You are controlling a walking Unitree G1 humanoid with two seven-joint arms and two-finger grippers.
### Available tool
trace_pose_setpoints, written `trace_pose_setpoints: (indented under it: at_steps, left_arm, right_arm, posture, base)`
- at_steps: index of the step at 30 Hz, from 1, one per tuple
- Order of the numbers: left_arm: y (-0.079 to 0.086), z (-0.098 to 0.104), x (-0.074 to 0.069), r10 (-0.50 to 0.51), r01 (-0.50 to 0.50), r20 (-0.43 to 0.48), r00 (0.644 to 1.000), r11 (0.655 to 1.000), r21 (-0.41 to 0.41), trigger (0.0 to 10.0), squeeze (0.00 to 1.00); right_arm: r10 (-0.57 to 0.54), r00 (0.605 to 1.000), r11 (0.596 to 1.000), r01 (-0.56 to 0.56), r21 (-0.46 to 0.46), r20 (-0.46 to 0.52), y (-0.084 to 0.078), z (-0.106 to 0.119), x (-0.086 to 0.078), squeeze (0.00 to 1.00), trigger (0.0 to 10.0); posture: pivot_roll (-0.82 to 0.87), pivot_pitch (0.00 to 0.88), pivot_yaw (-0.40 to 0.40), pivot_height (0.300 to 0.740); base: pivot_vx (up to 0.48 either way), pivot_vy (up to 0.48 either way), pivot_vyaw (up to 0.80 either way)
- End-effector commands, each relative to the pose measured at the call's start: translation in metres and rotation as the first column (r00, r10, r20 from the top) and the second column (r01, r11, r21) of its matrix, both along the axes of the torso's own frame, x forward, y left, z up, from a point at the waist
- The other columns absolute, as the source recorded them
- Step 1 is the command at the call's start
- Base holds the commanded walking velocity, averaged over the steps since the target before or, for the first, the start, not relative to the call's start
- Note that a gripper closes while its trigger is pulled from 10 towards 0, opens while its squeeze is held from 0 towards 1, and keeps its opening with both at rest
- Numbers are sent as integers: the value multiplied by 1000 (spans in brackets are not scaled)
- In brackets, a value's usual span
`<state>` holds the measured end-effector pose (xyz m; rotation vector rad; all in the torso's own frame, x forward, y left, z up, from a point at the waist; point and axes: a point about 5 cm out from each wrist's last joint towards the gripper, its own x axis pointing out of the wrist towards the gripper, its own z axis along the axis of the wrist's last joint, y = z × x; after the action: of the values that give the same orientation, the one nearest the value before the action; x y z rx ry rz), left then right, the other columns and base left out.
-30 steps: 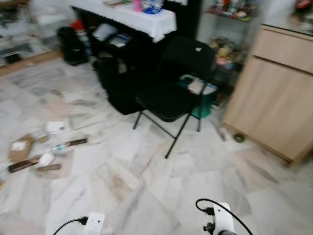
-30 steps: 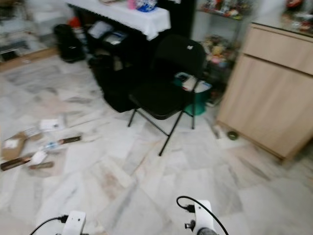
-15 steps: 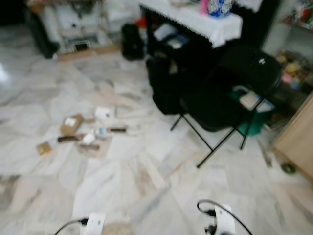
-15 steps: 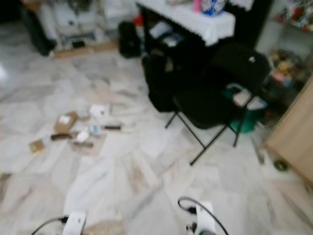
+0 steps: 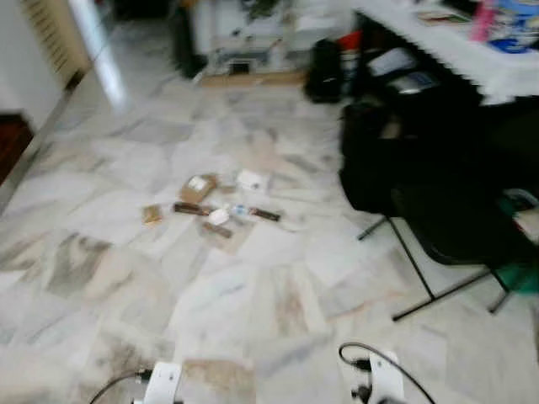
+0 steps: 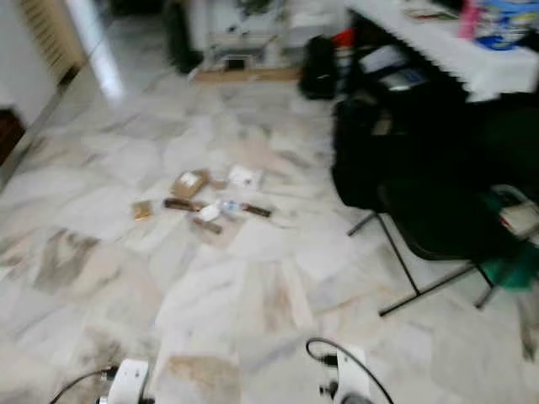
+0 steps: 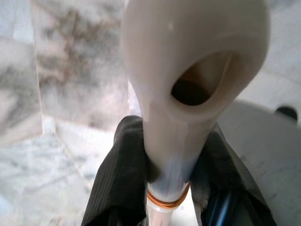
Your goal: Sweep floor
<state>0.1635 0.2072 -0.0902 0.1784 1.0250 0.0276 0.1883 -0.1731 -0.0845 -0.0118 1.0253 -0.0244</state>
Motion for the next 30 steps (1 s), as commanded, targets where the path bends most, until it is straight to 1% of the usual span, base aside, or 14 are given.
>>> trace_pose_setpoints:
  at_steps: [1, 5, 11, 15, 20, 22, 30]
  left_arm:
    - [18, 13, 18, 176, -167, 116, 978, 982, -84, 10000, 0]
    - [19, 12, 16, 209, -200, 120, 971, 977, -79, 10000, 0]
    - [20, 12, 16, 211, -203, 115, 971, 976, -77, 10000, 0]
    - [21, 12, 15, 213, -206, 113, 971, 976, -73, 10000, 0]
    - [21, 12, 15, 214, -207, 111, 971, 976, -71, 10000, 0]
    - [20, 12, 15, 213, -206, 111, 971, 976, -71, 10000, 0]
    - [19, 13, 17, 208, -201, 115, 971, 977, -73, 10000, 0]
  right_arm:
    - [-96, 992, 992, 89, 84, 80, -20, 3, -1, 0, 10000]
    - [-101, 991, 991, 93, 94, 82, -20, 3, -1, 0, 10000]
    - [-109, 990, 990, 100, 95, 85, -20, 3, -1, 0, 10000]
    - [-63, 993, 996, 56, 69, 95, -21, 5, 0, 0, 10000]
    - [-69, 993, 995, 62, 72, 97, -21, 4, -1, 0, 10000]
    - [-93, 991, 992, 84, 88, 96, -21, 4, -1, 0, 10000]
    - [-95, 991, 993, 87, 84, 94, -21, 4, -1, 0, 10000]
  posture:
    - [-58, 49, -39, 740]
    - [-58, 49, -39, 740]
    - [-62, 50, -42, 740]
    - [-64, 53, -42, 740]
    - [-63, 55, -42, 740]
    - [-62, 56, -42, 740]
    - [-62, 59, -40, 740]
  base:
    - [0, 0, 0]
    - [120, 0, 0]
    - [287, 0, 0]
    - [290, 0, 0]
    - [289, 0, 800]
    - [291, 0, 0]
    - [293, 0, 0]
